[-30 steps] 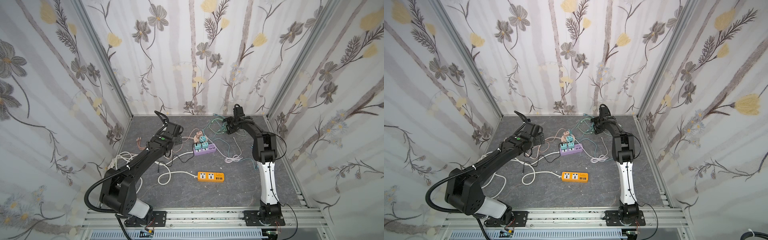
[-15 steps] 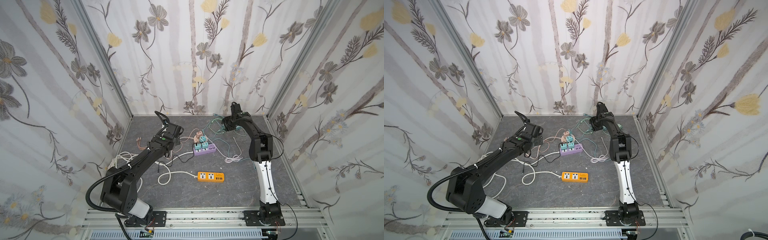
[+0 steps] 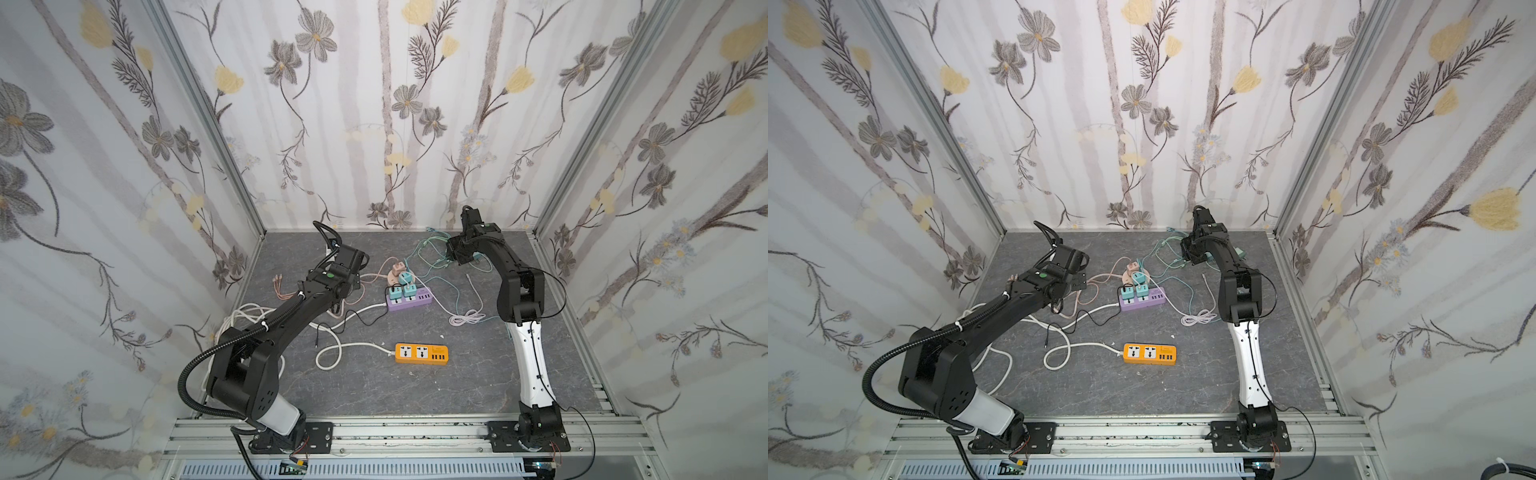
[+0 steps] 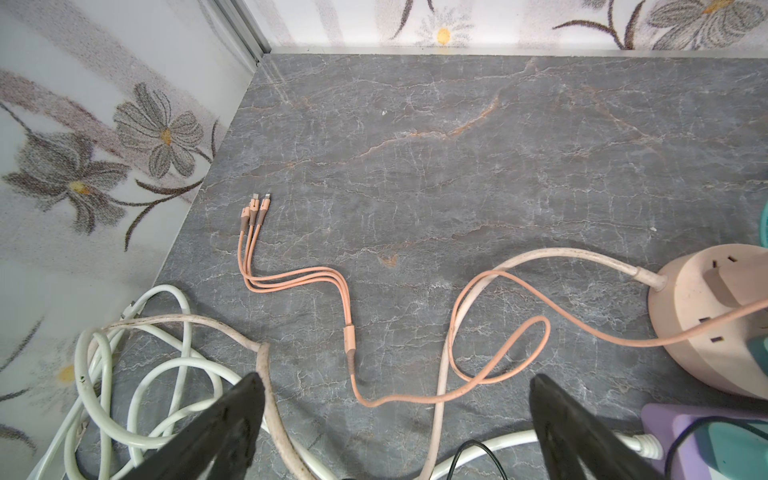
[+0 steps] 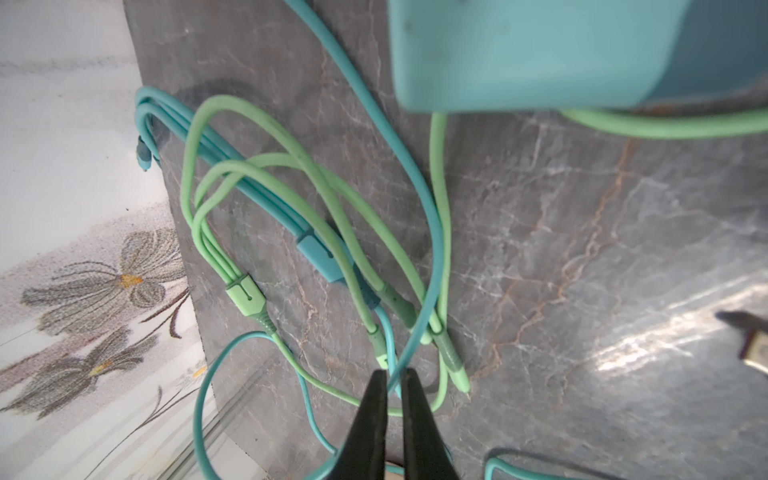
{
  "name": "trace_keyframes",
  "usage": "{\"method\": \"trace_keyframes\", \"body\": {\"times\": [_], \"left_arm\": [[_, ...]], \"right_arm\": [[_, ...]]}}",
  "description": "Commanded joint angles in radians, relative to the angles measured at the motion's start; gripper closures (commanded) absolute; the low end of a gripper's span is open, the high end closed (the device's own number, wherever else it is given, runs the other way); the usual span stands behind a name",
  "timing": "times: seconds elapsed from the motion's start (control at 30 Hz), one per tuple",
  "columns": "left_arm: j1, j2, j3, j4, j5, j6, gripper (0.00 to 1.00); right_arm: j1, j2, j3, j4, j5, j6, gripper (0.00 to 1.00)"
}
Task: Insert the plug
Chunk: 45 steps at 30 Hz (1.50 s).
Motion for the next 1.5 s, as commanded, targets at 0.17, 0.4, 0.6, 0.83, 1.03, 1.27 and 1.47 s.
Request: {"method": "trace_keyframes", "body": {"times": [0.17,0.4,0.6,0.83,1.03,1.27,1.47], "left_arm": [[-0.080,0.033,0.104,-0.004,0.086,0.063,0.00],[-0.208,0.207,0.400,-0.035,0.264,0.108,0.00],[-0.239,0.492,0.701,0.025,0.546,-0.033,0.22],[-0.241,0.898,1.170,0.059,0.686,-0.194,0.52],[-0.228,1.187,1.537,0.061,0.707,-0.311,0.74],[-0.189,1.286,1.526,0.234,0.750,-0.447,0.90],[-0.176,1.347,1.568,0.249,0.747,-0.464,0.91]], "right_arm": [[0.009,-0.178,-0.266,0.106,0.024,-0.051,0.99],[-0.007,-0.470,-0.691,0.324,0.049,-0.093,0.94],[-0.029,-0.722,-0.881,0.458,0.114,-0.312,0.43],[-0.061,-0.969,-1.120,0.659,0.214,-0.515,0.01],[-0.157,-0.852,-1.016,0.690,-0.136,-0.508,0.01],[-0.152,-0.551,-0.785,0.779,-0.279,-0.310,0.01],[-0.107,-0.269,-0.427,0.665,-0.348,-0.250,0.01]]}}
